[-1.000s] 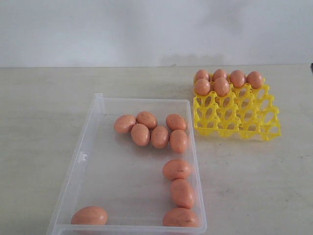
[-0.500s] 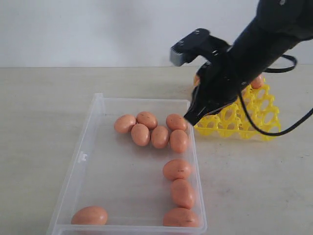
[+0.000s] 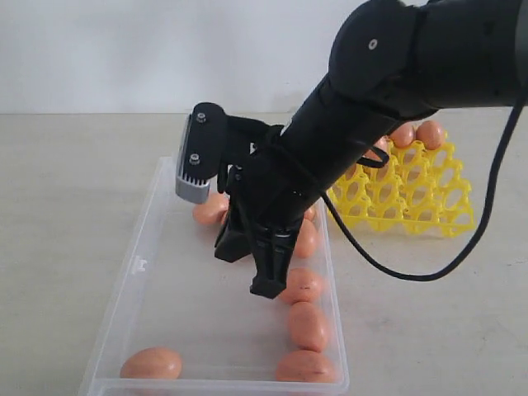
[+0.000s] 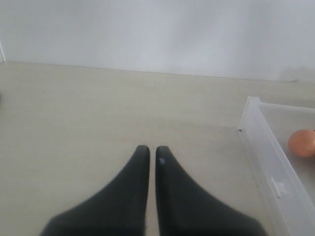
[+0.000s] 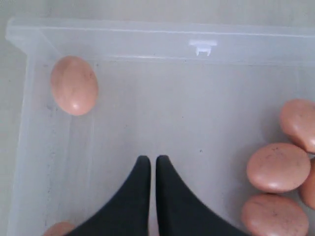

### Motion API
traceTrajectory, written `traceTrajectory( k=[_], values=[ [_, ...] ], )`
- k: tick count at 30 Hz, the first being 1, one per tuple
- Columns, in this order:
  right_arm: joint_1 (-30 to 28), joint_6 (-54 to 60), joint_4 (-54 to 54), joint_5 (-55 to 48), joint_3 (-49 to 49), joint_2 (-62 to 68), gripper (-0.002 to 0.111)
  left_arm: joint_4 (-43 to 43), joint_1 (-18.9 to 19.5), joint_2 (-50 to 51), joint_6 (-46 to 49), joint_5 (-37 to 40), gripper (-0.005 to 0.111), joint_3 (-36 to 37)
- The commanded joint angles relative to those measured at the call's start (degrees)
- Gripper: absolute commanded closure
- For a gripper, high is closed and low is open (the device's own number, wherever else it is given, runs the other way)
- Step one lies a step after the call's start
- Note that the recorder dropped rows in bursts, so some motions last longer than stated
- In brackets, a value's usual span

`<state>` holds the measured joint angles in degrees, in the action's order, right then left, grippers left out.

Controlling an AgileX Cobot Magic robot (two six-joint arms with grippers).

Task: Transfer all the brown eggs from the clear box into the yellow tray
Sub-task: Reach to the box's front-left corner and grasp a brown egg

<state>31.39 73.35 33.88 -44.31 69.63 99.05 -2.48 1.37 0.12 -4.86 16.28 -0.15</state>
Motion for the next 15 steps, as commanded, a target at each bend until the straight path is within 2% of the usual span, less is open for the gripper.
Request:
traceTrajectory(
  k=[1,7,9,13,15],
  values=[
    [0.0,5.4,0.8,3.4,0.1,1.5,0.109,0.1,0.2,-0.1,0.1,-0.4,0.103,0.1],
    [0.0,7.1,1.2,14.9,0.1,1.7,0.106,0.1,0.2,-0.1,0.1,-0.4,0.103,0.1],
    [0.0,9.7,1.6,15.3,0.4,2.2,0.096,0.1,0.2,-0.1,0.1,-0.4,0.103,0.1],
    [0.0,9.9,1.6,13.1,0.3,3.4,0.067,0.1,0.2,-0.1,0.1,-0.3,0.103,0.1],
    [0.0,9.8,1.6,13.1,0.3,4.0,0.061,0.1,0.2,-0.1,0.1,-0.3,0.103,0.1]
  ],
)
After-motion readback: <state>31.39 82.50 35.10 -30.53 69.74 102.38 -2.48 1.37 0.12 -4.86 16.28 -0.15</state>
